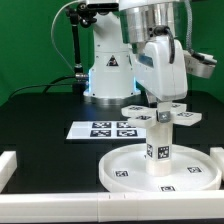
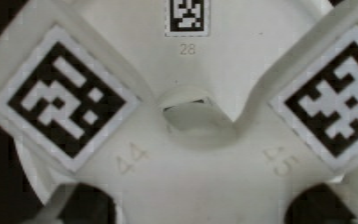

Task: Assemble round table

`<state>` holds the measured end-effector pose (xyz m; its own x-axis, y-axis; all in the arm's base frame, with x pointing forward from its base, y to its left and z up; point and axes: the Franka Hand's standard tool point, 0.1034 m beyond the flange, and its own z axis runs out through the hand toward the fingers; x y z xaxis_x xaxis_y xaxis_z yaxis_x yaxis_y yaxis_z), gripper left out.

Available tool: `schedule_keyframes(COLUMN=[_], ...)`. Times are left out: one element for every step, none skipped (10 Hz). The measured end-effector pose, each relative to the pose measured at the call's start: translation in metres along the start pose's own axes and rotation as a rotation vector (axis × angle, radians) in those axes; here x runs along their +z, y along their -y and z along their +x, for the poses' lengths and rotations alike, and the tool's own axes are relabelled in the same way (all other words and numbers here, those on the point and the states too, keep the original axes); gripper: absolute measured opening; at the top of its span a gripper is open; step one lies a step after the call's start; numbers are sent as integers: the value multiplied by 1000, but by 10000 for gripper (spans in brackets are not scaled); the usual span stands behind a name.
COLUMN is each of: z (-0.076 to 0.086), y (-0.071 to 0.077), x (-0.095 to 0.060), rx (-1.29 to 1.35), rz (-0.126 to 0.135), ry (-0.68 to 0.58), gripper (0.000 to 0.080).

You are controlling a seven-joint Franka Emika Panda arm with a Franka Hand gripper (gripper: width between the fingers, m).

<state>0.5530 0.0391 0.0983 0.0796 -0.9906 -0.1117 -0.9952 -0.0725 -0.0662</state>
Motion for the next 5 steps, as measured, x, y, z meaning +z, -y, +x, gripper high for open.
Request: schedule_keyframes(z=[-1,-4,-7,-13,-13], y=[0,1,2,2,2], x=[-2,-12,-23,-31,-31], rx=[-18,-46,-59,-67,-90], rz=[-2,-3,-2,-7,-5], ry=[2,11,19,28,28], gripper=[540,630,644,644,648])
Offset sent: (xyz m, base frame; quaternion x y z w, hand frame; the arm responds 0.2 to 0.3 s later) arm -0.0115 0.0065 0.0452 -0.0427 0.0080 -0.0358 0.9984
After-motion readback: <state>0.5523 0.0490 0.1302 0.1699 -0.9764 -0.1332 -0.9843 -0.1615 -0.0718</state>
